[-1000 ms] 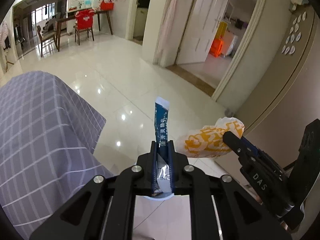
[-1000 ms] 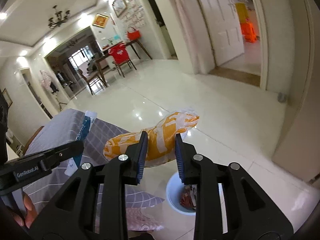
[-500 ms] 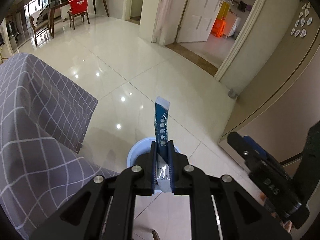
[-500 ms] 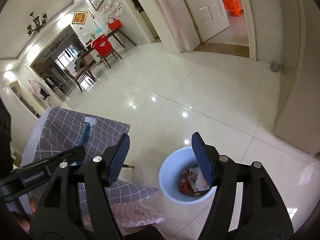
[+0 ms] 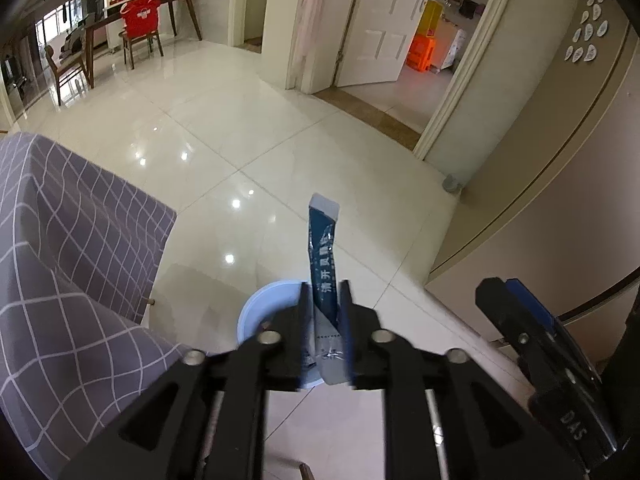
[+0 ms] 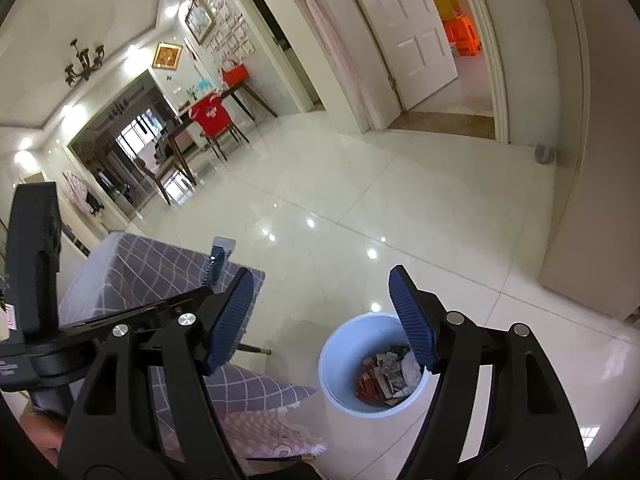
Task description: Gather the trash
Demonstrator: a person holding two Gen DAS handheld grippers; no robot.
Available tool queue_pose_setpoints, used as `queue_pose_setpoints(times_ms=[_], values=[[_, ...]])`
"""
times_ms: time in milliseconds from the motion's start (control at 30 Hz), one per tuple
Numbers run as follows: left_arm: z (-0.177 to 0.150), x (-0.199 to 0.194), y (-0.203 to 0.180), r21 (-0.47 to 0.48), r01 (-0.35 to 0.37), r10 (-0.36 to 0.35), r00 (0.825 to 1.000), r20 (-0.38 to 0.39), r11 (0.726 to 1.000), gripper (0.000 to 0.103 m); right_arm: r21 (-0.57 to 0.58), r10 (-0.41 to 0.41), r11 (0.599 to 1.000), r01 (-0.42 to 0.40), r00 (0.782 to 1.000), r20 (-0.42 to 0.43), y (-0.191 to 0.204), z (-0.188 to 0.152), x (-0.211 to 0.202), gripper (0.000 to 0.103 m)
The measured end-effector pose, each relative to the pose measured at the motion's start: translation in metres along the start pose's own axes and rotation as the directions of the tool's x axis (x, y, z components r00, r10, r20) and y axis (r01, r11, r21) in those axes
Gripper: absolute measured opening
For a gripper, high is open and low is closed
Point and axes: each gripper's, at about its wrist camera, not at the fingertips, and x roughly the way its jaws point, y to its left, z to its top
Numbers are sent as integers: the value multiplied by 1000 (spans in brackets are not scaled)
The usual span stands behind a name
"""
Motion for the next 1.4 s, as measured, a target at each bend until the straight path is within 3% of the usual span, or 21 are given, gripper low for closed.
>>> queue_pose_setpoints(times_ms=[33, 67, 133, 367, 567, 700, 800, 867, 1033, 1167, 1267, 1400], values=[[0, -1, 0, -12, -5, 5, 1000, 0, 1000, 66, 1, 0, 1000, 0, 1000, 4, -1, 1, -3, 73], [0, -4, 2, -34, -7, 7, 1000, 12, 999, 79, 1, 2, 1000, -2, 1000, 8, -2, 4, -6, 73], [0, -13, 4, -57, 5, -2, 998, 55, 998, 79, -2, 4, 1000, -4, 1000, 21, -1, 5, -13, 73], [-5, -50, 13, -90, -78, 84, 994, 63, 993, 80, -12, 32, 999, -31, 999, 29, 10, 9, -36, 73], [-20, -122, 31, -136, -214, 234, 960, 154, 967, 81, -118, 79, 990, -75, 997, 23, 52, 14, -69, 78], [-36, -185, 35, -166, -285, 319, 917, 238, 944, 83, -190, 143, 973, -132, 989, 46, 85, 15, -100, 81], [-52, -230, 31, -176, -397, 434, 845, 312, 901, 85, -242, 204, 953, -182, 977, 69, 111, 14, -129, 86], [-61, -254, 26, -181, -437, 472, 813, 340, 881, 90, -270, 232, 941, -204, 970, 77, 126, 11, -144, 88], [-87, -315, 16, -220, -482, 528, 737, 422, 848, 93, -350, 314, 900, -261, 944, 104, 157, 7, -192, 89], [-103, -356, 20, -274, -440, 519, 719, 462, 855, 93, -396, 343, 878, -268, 930, 133, 172, 3, -221, 90], [-112, -379, 13, -292, -452, 537, 686, 491, 843, 93, -436, 360, 862, -261, 919, 161, 182, -2, -241, 91], [-123, -396, 0, -299, -450, 539, 663, 519, 842, 93, -462, 372, 849, -256, 911, 180, 184, -5, -256, 91]])
